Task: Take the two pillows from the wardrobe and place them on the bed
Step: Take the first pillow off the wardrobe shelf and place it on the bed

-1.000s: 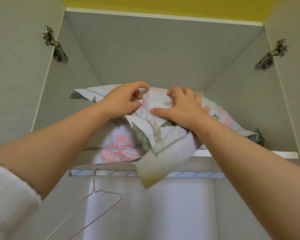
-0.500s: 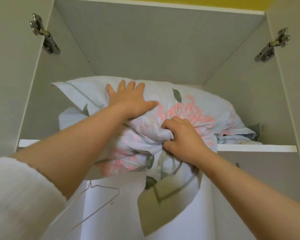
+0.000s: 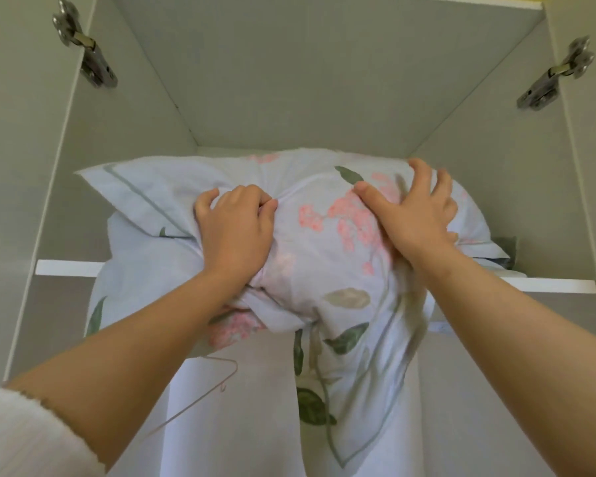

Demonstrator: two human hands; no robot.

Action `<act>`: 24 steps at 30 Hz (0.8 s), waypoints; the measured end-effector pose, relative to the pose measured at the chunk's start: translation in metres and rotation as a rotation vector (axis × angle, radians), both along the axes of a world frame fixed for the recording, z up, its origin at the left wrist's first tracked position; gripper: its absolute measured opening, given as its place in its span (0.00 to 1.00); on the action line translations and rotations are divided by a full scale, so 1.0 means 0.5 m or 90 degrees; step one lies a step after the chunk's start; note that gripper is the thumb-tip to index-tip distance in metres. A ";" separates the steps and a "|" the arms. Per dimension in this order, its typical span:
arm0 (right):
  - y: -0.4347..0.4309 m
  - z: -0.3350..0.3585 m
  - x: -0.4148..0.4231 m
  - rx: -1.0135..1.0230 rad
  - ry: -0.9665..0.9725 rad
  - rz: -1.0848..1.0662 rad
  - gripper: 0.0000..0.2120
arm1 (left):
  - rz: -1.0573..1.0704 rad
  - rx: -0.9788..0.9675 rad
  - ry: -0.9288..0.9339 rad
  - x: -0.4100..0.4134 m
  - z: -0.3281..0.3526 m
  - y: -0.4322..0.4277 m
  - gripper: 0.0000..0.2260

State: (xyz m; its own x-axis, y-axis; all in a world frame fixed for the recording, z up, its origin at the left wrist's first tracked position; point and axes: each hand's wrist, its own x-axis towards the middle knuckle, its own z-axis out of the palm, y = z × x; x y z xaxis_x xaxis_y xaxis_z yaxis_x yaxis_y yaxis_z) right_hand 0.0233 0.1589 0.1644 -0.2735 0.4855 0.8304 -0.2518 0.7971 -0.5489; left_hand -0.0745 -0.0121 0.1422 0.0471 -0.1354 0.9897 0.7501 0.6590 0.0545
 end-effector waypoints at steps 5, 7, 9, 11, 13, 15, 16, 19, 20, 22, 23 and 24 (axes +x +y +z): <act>0.007 -0.006 -0.039 -0.069 -0.002 0.056 0.45 | -0.030 0.015 0.084 0.007 -0.042 -0.009 0.12; 0.009 -0.019 -0.051 -0.076 0.049 0.053 0.41 | -0.038 0.016 0.093 0.012 -0.050 -0.007 0.12; 0.017 -0.032 -0.059 -0.064 0.109 0.066 0.32 | -0.052 0.014 0.096 0.016 -0.056 -0.004 0.12; 0.022 -0.039 -0.061 -0.023 0.163 0.074 0.21 | -0.080 0.019 0.088 0.025 -0.058 -0.002 0.12; 0.024 -0.046 -0.057 0.002 0.195 0.082 0.11 | -0.097 0.019 0.065 0.037 -0.055 -0.002 0.11; 0.030 -0.052 -0.051 0.010 0.207 0.094 0.08 | -0.068 0.011 0.033 0.053 -0.038 -0.002 0.09; 0.034 -0.057 -0.048 0.014 0.207 0.096 0.09 | -0.032 0.006 0.016 0.062 -0.025 -0.001 0.08; 0.047 -0.069 -0.041 0.032 0.189 0.106 0.12 | 0.072 0.008 -0.002 0.095 0.029 0.013 0.10; 0.053 -0.071 -0.039 0.037 0.177 0.105 0.14 | 0.086 -0.004 -0.003 0.108 0.046 0.024 0.12; 0.065 -0.075 -0.031 0.047 0.151 0.095 0.17 | 0.109 -0.071 -0.019 0.127 0.077 0.055 0.20; 0.071 -0.077 -0.027 0.050 0.137 0.090 0.18 | 0.131 -0.114 -0.034 0.134 0.090 0.071 0.25; 0.076 -0.079 -0.022 0.051 0.125 0.089 0.18 | 0.159 -0.148 -0.049 0.139 0.102 0.088 0.30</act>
State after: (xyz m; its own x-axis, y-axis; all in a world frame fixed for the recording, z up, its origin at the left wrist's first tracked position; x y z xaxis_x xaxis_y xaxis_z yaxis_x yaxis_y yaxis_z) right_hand 0.0125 0.1967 0.1250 -0.1639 0.3850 0.9082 -0.4585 0.7854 -0.4157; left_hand -0.0051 0.0317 0.1930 -0.0258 0.1010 0.9945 0.5642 0.8227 -0.0689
